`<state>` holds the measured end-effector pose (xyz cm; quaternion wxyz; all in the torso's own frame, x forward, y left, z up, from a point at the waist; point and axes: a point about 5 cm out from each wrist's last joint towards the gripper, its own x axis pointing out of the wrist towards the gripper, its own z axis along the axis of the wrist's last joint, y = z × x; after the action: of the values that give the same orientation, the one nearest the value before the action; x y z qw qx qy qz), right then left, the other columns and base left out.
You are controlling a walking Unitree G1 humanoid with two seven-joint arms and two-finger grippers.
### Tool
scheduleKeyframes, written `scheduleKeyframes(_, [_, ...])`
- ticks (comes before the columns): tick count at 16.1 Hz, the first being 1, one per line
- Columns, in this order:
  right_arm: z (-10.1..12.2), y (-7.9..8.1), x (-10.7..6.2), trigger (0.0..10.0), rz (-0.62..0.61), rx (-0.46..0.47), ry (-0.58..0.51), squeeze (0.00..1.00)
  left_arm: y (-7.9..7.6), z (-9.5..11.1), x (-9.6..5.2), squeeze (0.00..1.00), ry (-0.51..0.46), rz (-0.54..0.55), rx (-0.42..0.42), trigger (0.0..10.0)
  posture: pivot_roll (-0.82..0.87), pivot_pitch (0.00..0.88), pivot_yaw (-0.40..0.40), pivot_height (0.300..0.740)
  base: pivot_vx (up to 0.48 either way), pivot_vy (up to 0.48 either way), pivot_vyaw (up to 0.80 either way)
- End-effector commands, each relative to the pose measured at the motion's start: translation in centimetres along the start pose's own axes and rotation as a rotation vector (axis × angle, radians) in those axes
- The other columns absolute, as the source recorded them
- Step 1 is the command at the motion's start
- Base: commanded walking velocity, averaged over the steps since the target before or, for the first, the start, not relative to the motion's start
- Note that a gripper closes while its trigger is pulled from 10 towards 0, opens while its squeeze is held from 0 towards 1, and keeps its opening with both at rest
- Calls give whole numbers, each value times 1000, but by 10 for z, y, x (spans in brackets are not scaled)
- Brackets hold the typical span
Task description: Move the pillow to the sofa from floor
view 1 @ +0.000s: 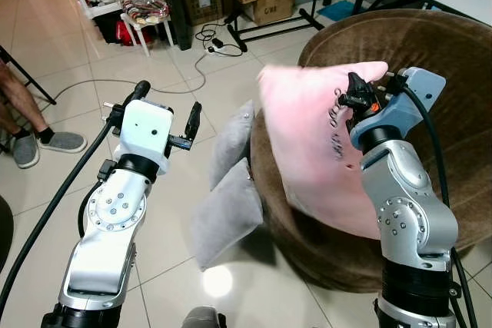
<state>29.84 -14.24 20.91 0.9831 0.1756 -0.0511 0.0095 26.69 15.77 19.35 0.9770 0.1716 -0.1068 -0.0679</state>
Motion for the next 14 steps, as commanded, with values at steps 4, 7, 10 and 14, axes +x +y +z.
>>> scheduleKeyframes(4, [0, 7, -1, 10000, 40, 25, -4, 0, 7, 4, 2, 0, -7, 14, -17, 10000, 53, 0, 52, 740, 67, 0, 0])
scheduleKeyframes(7, [-3, 7, -1, 10000, 35, 31, 5, 0, 6, 4, 2, 0, -8, 8, -18, 10000, 53, 0, 55, 740, 291, 0, -710])
scheduleKeyframes(10, [-2, 7, 0, 10000, 36, 31, -1, 0, 6, 5, 2, 0, -9, 2, -20, 10000, 54, 0, 57, 740, 296, 0, -708])
scheduleKeyframes(14, [-2, 8, -1, 10000, 42, 29, -8, 0, 6, 4, 1, 0, -8, -4, -21, 10000, 53, 0, 58, 740, 296, 0, 0])
